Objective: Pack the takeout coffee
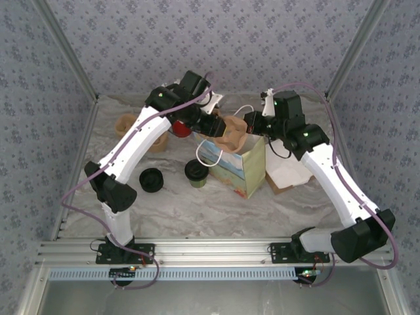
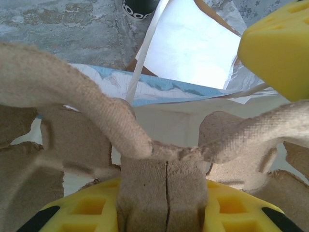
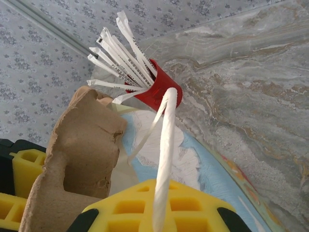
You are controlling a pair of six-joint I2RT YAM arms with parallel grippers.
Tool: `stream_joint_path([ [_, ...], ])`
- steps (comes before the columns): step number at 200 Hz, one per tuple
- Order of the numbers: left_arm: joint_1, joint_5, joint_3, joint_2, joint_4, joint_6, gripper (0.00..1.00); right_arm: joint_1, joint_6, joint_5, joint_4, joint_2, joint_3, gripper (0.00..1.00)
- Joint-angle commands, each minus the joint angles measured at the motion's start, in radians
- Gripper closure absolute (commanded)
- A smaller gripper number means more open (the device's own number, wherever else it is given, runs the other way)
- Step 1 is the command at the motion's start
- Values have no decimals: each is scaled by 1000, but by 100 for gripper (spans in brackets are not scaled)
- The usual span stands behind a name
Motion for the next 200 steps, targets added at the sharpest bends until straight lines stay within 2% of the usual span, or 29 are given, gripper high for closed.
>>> stream_joint_path([
  [1,2,-7,-11,-54,3,-38,69,7,22,32,4,-38,-11,100],
  [55,2,-49,-69,-82,37,-40,69,3,57,48,31,-58,-51,100],
  [81,-7,-106,-70,-67,39,-47,69,5,73,41,54,-69,-66,100],
  [140,-69,-206,-29,-28,27,-77,69,23,86,52,116,-95,-117,100],
  [200,-61,-173,30,-6,40,-117,69,27,70,86,107,-107,-120,100],
])
